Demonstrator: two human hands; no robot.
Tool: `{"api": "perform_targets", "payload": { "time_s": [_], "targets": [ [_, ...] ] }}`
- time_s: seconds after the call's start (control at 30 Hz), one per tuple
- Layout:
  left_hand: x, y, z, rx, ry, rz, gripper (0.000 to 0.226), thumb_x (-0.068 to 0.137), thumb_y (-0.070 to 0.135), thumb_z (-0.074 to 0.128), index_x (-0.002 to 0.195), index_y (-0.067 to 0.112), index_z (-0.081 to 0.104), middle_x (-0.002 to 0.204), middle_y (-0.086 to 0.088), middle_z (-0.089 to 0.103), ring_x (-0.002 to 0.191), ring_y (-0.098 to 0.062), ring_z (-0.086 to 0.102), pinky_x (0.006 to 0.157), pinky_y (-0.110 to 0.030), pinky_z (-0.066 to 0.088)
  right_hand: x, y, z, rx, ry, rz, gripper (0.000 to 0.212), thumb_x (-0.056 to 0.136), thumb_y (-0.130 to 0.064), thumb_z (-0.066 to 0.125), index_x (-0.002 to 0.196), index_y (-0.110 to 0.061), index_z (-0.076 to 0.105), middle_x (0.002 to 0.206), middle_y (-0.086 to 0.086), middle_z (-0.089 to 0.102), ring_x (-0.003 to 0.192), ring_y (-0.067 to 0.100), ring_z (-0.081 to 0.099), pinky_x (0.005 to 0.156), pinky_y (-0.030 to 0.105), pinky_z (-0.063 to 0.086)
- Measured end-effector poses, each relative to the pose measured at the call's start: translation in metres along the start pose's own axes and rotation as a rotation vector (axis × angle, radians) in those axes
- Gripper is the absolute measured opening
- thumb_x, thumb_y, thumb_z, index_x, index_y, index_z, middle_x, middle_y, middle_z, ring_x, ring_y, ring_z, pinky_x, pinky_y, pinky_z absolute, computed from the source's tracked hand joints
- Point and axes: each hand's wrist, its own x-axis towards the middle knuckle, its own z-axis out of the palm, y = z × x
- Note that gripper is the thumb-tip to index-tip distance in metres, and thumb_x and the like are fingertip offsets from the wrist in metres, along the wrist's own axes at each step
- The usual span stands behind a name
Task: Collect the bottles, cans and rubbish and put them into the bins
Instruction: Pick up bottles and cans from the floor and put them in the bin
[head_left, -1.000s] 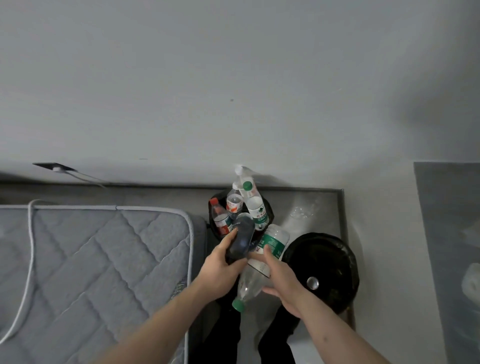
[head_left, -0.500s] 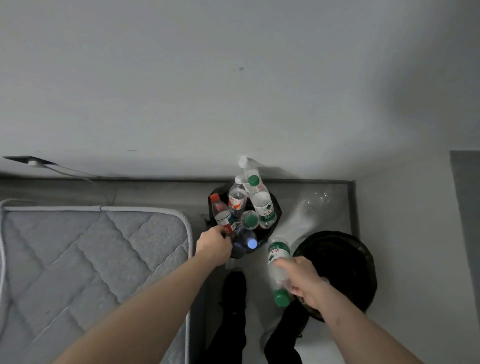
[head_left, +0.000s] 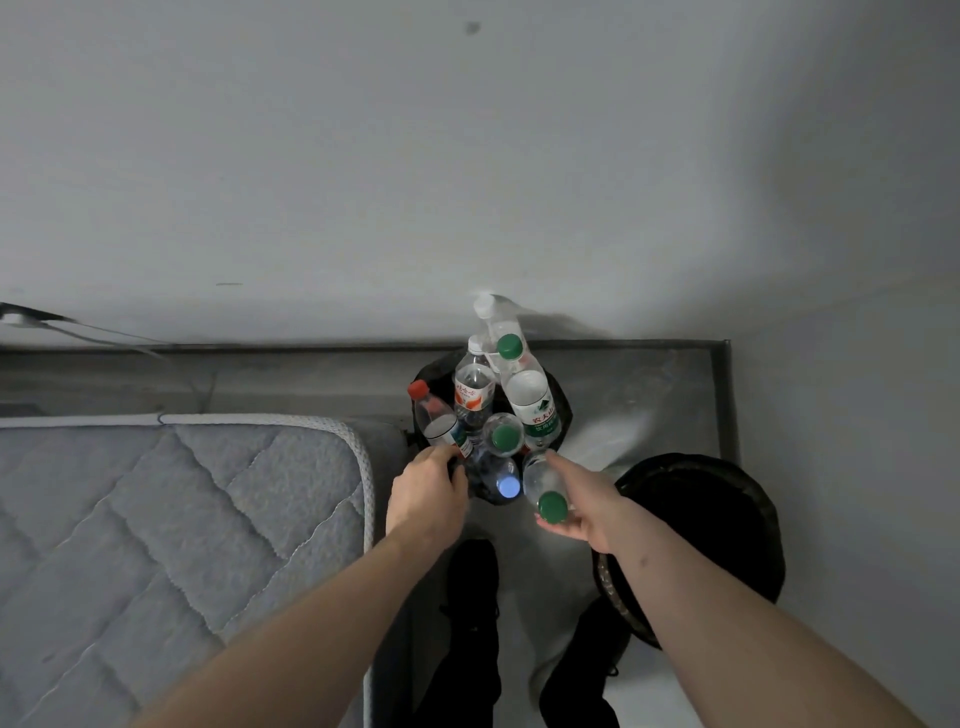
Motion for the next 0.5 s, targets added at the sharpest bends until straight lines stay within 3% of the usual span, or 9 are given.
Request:
{"api": "perform_targets", "payload": {
  "time_s": [0.07, 0.17, 0.37, 0.43, 0.5],
  "targets": [
    [0.001, -0.001, -0.003, 0.001, -0.001, 0.013, 0.024, 0.098, 0.026, 0.050, 0.116, 0.029, 0.065, 0.116, 0.007, 0.067, 0.097, -0.025, 0.066, 0.081, -0.039, 0.055, 0.003, -0.003, 0.004, 0.021, -0.017, 0.016, 0.042, 0.087, -0.049, 0.074, 0.101, -0.013, 0.058, 0.104, 0.014, 0.062, 0.094, 0.036, 0.073, 0.072, 0.047, 0.063],
    [0.003, -0.003, -0.009, 0.001, 0.008, 0.032, 0.027, 0.099, 0.027, 0.050, 0.122, 0.030, 0.065, 0.123, 0.009, 0.066, 0.103, -0.024, 0.066, 0.085, -0.039, 0.055, 0.006, -0.004, 0.009, 0.073, -0.029, 0.026, 0.046, 0.091, -0.055, 0.067, 0.114, -0.016, 0.058, 0.113, 0.016, 0.063, 0.085, 0.036, 0.075, 0.070, 0.048, 0.064],
    [0.004, -0.009, -0.021, -0.021, 0.018, 0.039, 0.028, 0.098, 0.027, 0.053, 0.123, 0.029, 0.066, 0.125, 0.010, 0.064, 0.102, -0.021, 0.066, 0.086, -0.037, 0.054, 0.001, 0.003, 0.010, 0.151, -0.006, -0.016, 0.040, 0.101, -0.051, 0.052, 0.124, -0.019, 0.055, 0.112, 0.012, 0.063, 0.079, 0.036, 0.077, 0.065, 0.045, 0.063],
    [0.004, -0.009, -0.024, -0.036, 0.029, 0.052, 0.028, 0.098, 0.027, 0.053, 0.123, 0.028, 0.066, 0.125, 0.010, 0.064, 0.102, -0.020, 0.066, 0.086, -0.037, 0.054, -0.001, 0.004, 0.010, 0.153, 0.005, -0.038, 0.040, 0.102, -0.051, 0.049, 0.127, -0.021, 0.055, 0.118, 0.010, 0.060, 0.080, 0.034, 0.077, 0.064, 0.044, 0.063],
    [0.005, -0.010, -0.026, -0.049, 0.044, 0.067, 0.027, 0.098, 0.027, 0.053, 0.123, 0.027, 0.066, 0.124, 0.010, 0.064, 0.102, -0.019, 0.065, 0.086, -0.037, 0.054, -0.003, 0.004, 0.012, 0.132, 0.011, -0.052, 0.036, 0.103, -0.049, 0.046, 0.125, -0.022, 0.054, 0.111, 0.009, 0.061, 0.086, 0.035, 0.076, 0.068, 0.046, 0.063]
  ]
}}
